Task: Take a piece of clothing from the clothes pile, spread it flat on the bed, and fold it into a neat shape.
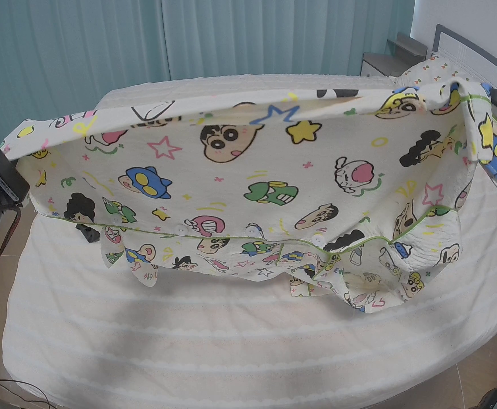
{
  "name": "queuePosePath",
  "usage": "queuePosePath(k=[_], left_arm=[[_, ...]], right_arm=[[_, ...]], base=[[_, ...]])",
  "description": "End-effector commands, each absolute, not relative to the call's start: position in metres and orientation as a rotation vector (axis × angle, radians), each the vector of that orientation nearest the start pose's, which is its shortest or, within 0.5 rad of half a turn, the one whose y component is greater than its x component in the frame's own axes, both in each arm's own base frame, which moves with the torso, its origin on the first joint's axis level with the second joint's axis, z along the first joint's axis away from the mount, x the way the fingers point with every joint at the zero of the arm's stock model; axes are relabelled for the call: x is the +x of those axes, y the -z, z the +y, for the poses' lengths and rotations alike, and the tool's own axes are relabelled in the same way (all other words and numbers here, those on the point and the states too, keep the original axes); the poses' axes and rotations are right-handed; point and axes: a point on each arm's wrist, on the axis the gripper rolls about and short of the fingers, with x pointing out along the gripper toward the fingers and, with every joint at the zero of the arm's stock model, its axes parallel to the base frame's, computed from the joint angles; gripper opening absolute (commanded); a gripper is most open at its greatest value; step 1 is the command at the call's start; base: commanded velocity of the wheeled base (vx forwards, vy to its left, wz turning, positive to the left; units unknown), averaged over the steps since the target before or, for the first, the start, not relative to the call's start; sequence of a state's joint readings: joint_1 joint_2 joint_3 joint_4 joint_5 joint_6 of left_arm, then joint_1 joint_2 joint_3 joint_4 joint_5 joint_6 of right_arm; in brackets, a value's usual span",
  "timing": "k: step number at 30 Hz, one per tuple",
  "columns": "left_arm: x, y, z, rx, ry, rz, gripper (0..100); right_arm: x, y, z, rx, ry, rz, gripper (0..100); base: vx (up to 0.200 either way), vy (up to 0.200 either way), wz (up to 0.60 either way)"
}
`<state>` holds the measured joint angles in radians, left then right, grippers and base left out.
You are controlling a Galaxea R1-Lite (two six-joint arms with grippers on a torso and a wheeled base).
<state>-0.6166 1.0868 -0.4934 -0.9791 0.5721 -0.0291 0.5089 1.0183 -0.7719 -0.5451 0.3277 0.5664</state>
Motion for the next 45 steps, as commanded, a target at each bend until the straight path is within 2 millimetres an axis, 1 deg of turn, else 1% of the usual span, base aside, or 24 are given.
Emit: queuePosePath(k=[1, 11, 26, 38, 45], left_arm=[[0.119, -0.263, -0.069, -0.237, 0.050, -0.310, 0], [0.119, -0.264, -0.070, -0.239, 0.059, -0.312, 0], [0.120, -0.263, -0.070, -0.230, 0.060, -0.306, 0], [0.121, -0.266, -0.070, -0.233, 0.060, -0.316, 0], [0.121, -0.267, -0.070, -0.226, 0.057, -0.320, 0]], right_arm=[[0.104, -0.318, 0.067, 0.557, -0.904, -0.075, 0], [0.101, -0.317, 0.065, 0.559, -0.906, -0.083, 0], [0.101, -0.317, 0.064, 0.556, -0.905, -0.086, 0], [0.101, -0.326, 0.064, 0.557, -0.911, -0.111, 0], [0.105, -0.332, 0.065, 0.554, -0.908, -0.121, 0]], base=[[0.000, 0.000, 0.00], [0.000, 0.000, 0.00], [0.000, -0.200, 0.00], [0.000, -0.200, 0.00], [0.000, -0.200, 0.00]])
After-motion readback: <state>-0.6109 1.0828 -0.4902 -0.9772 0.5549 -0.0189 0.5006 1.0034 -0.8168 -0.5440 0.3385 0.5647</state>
